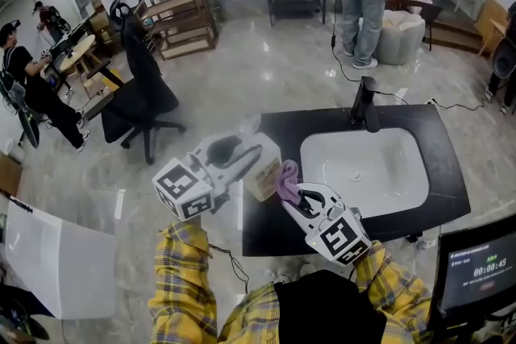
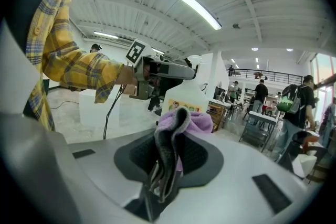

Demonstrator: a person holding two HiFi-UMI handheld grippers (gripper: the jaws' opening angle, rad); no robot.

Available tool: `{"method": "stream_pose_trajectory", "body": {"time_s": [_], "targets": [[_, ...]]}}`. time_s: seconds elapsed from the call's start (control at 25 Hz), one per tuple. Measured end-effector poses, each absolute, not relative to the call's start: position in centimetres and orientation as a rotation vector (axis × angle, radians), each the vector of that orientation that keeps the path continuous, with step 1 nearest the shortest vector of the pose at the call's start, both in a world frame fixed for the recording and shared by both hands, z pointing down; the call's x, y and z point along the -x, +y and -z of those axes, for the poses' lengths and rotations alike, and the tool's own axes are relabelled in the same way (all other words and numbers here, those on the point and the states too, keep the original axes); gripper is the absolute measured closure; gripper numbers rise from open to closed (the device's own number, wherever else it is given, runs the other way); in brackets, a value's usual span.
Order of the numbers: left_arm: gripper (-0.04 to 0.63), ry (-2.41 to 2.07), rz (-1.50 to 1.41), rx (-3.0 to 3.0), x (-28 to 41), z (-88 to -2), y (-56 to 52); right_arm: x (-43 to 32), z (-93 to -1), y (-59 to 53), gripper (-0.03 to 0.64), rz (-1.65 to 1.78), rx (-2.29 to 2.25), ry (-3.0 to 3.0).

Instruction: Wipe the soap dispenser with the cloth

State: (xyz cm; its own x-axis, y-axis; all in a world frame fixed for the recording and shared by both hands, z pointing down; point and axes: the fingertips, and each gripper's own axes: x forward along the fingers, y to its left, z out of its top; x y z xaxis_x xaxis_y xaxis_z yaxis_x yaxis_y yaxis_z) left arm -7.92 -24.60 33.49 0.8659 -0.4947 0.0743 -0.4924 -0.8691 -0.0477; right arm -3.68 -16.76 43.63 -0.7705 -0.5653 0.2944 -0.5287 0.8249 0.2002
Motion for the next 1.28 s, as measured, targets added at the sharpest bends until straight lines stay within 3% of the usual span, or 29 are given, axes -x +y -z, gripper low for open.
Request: {"method": "stream_pose_trajectory", "body": {"time_s": [0.88, 1.16, 1.28], "targets": [[0.451, 0.231, 0.057, 3.140, 7.4, -34.1, -24.4, 0.7, -44.9, -17.1, 0.535, 0.122, -0.909, -2.594], [0.446, 0.427, 0.046, 3.114, 7.4, -34.0, -24.6, 0.8, -44.9, -17.1, 0.535, 0.121, -0.901, -2.599], [0.398, 0.646, 0.001, 3.097, 7.7, -33.9, -25.0, 1.2, -44.7, -17.0, 0.537, 0.118, -0.893, -2.613]]}}
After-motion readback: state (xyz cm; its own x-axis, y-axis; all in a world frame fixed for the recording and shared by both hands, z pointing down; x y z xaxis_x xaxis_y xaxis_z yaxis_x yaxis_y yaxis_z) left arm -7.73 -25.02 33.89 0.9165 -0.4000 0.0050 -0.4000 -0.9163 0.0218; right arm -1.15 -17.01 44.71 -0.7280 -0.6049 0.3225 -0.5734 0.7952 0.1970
